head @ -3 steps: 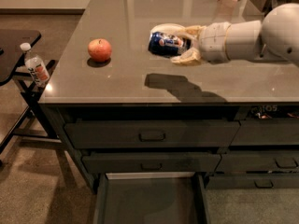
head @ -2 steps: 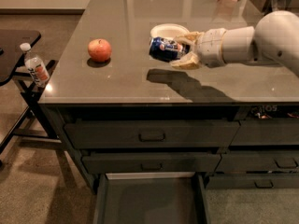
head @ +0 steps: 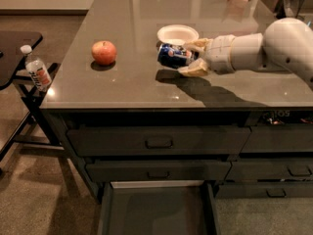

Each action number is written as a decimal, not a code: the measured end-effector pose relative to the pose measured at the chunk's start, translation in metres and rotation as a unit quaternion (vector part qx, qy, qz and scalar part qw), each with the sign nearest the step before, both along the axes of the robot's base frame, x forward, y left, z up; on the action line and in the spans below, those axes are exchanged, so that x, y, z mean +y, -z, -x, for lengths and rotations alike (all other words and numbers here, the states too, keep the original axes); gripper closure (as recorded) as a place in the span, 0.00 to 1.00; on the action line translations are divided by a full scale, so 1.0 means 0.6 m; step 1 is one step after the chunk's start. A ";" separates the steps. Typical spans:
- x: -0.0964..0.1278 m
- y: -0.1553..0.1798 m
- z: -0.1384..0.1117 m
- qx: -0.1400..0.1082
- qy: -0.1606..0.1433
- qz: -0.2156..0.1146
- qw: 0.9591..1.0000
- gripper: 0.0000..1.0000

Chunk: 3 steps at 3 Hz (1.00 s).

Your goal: Pick pepsi can from bottom drawer and place on counter

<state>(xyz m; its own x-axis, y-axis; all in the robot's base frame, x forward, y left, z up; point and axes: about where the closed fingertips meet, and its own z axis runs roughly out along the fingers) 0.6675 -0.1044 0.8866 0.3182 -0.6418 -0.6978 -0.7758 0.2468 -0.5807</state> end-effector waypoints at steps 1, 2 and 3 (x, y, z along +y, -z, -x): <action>0.000 0.000 0.000 0.000 0.000 0.000 1.000 0.59; 0.000 0.000 0.000 0.000 0.000 0.000 1.000 0.37; 0.000 0.000 0.000 0.000 0.000 0.000 1.000 0.12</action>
Offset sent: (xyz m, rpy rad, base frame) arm 0.0000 0.0000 0.0000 0.0000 0.0000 0.0000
